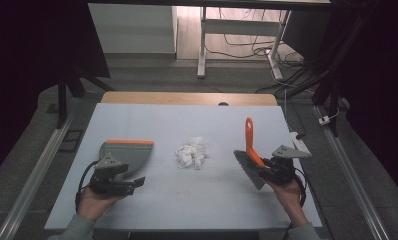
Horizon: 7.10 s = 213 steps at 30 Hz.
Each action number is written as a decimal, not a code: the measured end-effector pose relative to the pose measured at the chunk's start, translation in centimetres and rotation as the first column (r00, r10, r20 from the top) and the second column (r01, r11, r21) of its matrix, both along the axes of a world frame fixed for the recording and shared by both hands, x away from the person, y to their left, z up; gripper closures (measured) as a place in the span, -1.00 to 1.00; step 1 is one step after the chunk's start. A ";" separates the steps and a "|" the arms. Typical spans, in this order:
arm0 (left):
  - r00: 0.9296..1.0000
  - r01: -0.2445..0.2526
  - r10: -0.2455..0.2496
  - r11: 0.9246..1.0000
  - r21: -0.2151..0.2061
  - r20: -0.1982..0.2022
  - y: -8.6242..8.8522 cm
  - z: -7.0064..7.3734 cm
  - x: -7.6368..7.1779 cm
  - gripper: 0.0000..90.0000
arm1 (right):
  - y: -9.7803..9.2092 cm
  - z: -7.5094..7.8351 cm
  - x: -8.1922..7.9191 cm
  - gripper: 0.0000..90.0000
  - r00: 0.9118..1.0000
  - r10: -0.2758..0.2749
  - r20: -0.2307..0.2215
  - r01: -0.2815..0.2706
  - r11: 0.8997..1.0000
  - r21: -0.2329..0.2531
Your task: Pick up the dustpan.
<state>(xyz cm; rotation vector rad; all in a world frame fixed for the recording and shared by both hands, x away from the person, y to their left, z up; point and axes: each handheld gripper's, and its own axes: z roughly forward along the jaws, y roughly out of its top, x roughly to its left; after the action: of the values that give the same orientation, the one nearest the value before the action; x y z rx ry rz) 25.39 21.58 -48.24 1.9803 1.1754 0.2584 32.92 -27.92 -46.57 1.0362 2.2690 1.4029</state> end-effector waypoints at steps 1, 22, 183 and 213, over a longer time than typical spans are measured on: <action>1.000 -0.003 0.003 1.000 0.000 -0.002 -0.1 0.1 0.1 -0.58 | 0.0 0.0 -0.1 0.56 1.000 -0.001 -0.002 0.001 1.000 -0.002; 0.993 -0.099 0.102 0.994 0.050 -0.064 1.1 2.7 1.3 -0.60 | -0.8 0.1 0.0 0.56 1.000 -0.029 -0.001 0.029 0.999 0.019; 0.982 -0.183 0.174 0.972 -0.149 -0.073 7.0 -2.0 2.8 0.36 | 0.3 0.3 -0.5 0.56 0.999 -0.024 0.034 0.025 0.999 -0.028; 0.996 0.088 -0.084 0.991 -0.104 0.041 6.3 0.1 1.9 0.36 | 0.8 0.6 -0.4 0.56 0.999 -0.022 0.041 0.023 0.999 -0.031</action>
<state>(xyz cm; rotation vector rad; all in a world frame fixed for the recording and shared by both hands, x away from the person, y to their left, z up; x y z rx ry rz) 27.29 27.87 -48.12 1.9202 1.0568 0.1832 32.50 -27.14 -46.01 1.0113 2.2361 1.3624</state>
